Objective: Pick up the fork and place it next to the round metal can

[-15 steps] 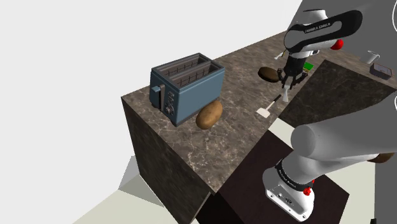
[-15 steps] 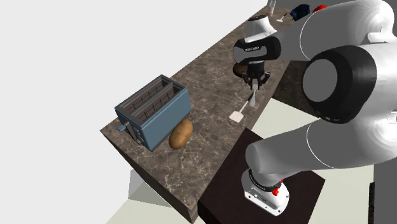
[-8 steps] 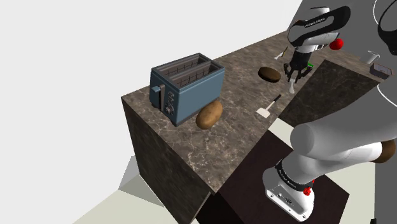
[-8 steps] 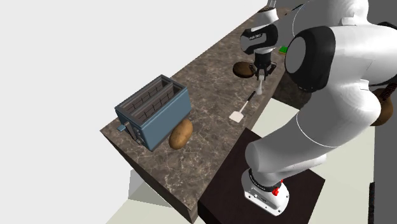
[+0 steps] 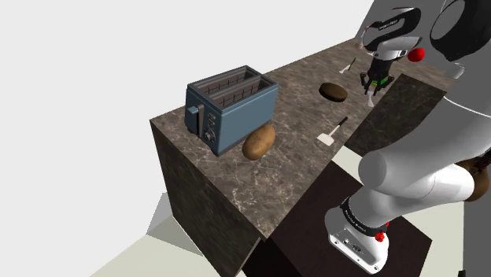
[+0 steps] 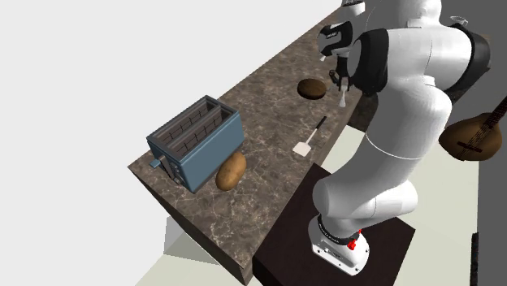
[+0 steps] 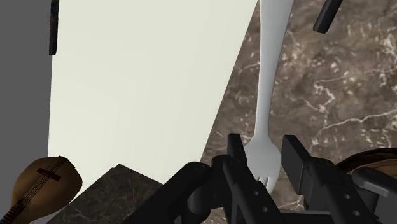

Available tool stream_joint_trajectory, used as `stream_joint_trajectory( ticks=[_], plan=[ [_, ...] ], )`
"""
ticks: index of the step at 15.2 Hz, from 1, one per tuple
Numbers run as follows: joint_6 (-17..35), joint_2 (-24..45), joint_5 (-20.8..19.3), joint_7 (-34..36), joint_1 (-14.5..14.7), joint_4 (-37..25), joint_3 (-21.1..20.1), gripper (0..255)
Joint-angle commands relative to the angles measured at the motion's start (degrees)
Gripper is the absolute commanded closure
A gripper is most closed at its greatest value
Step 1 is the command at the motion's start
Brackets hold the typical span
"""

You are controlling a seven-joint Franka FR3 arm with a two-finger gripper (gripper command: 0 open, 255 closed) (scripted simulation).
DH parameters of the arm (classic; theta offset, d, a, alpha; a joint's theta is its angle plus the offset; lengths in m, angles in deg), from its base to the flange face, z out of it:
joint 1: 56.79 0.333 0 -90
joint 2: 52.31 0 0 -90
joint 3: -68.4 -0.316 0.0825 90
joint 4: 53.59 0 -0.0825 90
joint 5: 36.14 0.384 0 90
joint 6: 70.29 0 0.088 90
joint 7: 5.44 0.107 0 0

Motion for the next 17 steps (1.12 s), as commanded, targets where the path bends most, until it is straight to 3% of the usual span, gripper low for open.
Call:
stream_joint_trajectory(
  ticks=[1, 6, 17],
  plan=[
    [-0.73, 4.25, 1.08, -2.06, -1.06, -5.36, 0.47, 255],
    [-4.44, 14.71, 3.79, -6.71, -4.17, -20.23, 0.99, 255],
    [2.65, 17.38, 3.78, -5.45, -4.36, -15.66, 0.79, 255]
  ],
)
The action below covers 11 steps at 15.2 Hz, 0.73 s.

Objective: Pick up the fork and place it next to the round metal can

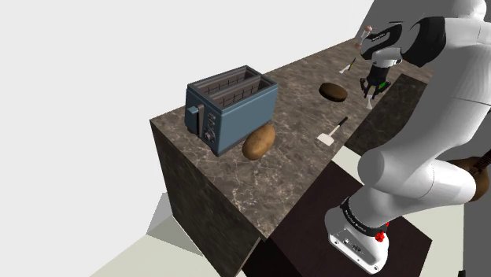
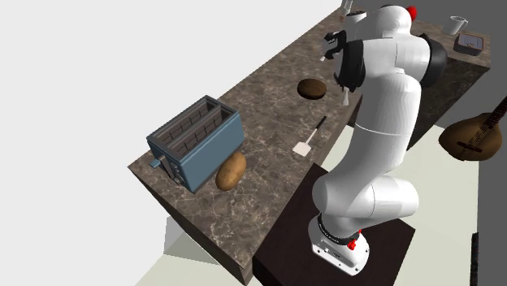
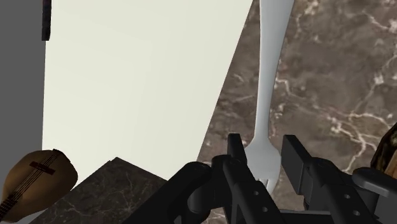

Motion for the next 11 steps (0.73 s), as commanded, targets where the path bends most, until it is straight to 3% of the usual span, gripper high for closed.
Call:
stream_joint_trajectory(
  ticks=[1, 11],
  plan=[
    [1.35, 0.66, 0.03, 0.16, -0.10, 0.66, -0.02, 255],
    [4.18, 2.21, 0.07, 0.66, -0.21, 2.00, -0.11, 255]
  ],
)
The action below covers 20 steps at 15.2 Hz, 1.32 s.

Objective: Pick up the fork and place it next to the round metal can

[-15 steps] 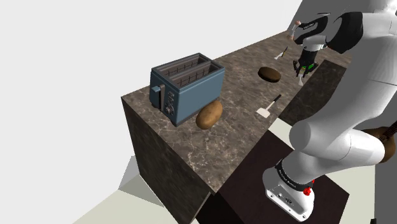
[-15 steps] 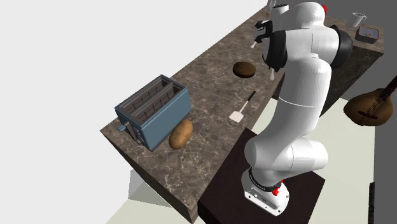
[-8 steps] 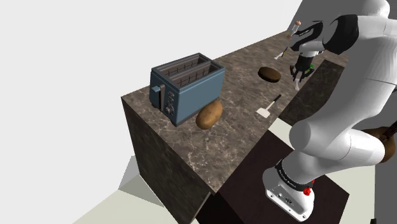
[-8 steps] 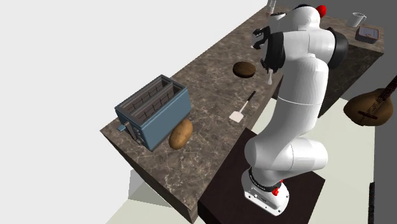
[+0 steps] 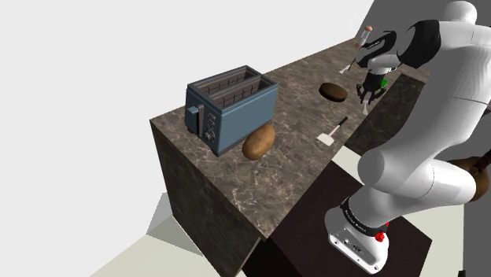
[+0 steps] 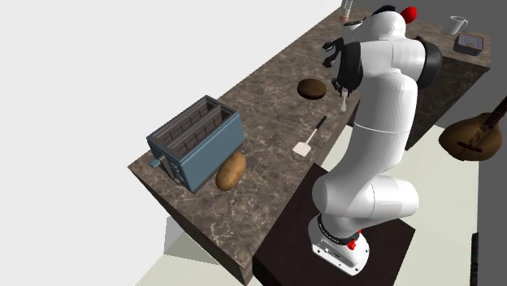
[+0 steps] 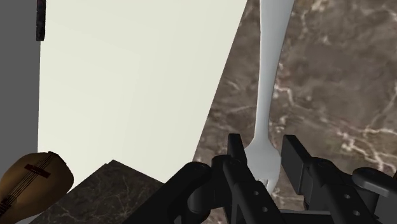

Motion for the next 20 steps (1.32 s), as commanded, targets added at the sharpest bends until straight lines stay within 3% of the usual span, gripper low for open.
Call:
stream_joint_trajectory(
  ticks=[1, 2, 3, 8, 12, 20],
  plan=[
    [0.02, -0.01, 0.00, 0.00, 0.00, 0.01, 0.00, 255],
    [0.02, -0.01, 0.00, 0.00, 0.00, 0.01, 0.00, 255],
    [0.02, 0.00, 0.00, 0.00, 0.00, 0.00, 0.00, 0],
    [0.02, 0.00, 0.00, 0.00, 0.00, 0.00, 0.00, 0],
    [-6.08, -2.63, -0.09, 0.00, 0.96, -3.36, -0.12, 0],
    [-6.08, -2.63, -0.09, 0.00, 0.95, -3.36, -0.12, 0]
  ],
)
